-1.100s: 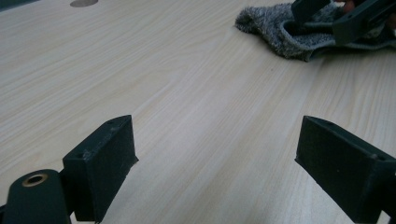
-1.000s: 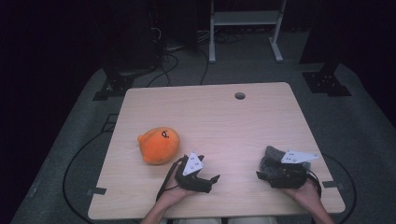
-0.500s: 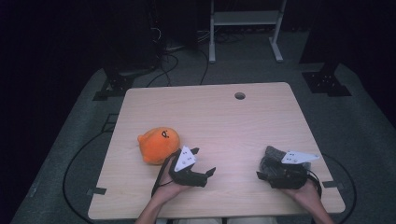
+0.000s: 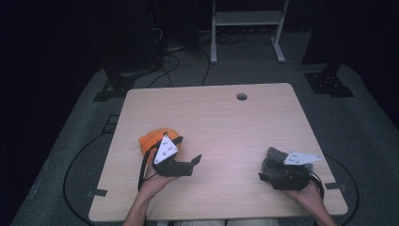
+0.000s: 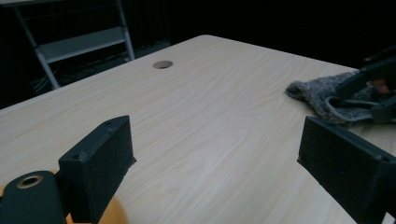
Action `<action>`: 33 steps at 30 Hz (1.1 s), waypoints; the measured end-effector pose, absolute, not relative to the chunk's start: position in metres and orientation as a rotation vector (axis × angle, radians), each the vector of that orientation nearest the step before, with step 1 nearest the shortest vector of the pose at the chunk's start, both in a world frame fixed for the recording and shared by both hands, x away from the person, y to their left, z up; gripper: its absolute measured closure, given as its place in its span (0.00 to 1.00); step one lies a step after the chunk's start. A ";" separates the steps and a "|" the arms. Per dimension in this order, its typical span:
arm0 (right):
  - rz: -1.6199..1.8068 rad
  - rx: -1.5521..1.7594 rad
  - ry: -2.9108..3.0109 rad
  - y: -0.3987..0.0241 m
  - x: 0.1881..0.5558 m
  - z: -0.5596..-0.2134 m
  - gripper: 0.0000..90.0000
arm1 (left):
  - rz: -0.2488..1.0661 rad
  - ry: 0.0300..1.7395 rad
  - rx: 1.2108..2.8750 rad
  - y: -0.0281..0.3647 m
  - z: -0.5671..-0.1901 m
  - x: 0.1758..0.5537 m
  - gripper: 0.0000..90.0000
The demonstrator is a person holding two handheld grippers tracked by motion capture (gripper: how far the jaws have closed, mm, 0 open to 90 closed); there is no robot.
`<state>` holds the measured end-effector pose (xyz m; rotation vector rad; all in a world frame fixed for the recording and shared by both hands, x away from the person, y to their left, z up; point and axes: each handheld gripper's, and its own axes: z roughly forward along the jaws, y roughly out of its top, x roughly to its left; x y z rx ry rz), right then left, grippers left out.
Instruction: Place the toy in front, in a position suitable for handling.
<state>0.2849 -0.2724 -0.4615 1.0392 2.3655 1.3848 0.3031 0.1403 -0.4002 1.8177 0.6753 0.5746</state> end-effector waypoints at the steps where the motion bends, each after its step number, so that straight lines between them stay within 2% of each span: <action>1: 1.387 1.042 2.364 -0.273 0.285 -0.461 0.36 | 0.596 0.689 1.805 0.147 -0.398 0.304 0.10; 14: 1.395 1.045 2.357 -0.273 0.284 -0.461 0.36 | 0.707 0.820 1.743 0.203 -0.392 0.313 0.10; 18: 1.398 1.041 2.352 -0.274 0.284 -0.460 0.36 | 0.741 0.846 1.769 0.215 -0.396 0.317 0.11; 33: 1.406 1.037 2.351 -0.275 0.282 -0.459 0.36 | 0.680 0.951 1.834 0.241 -0.425 0.333 0.13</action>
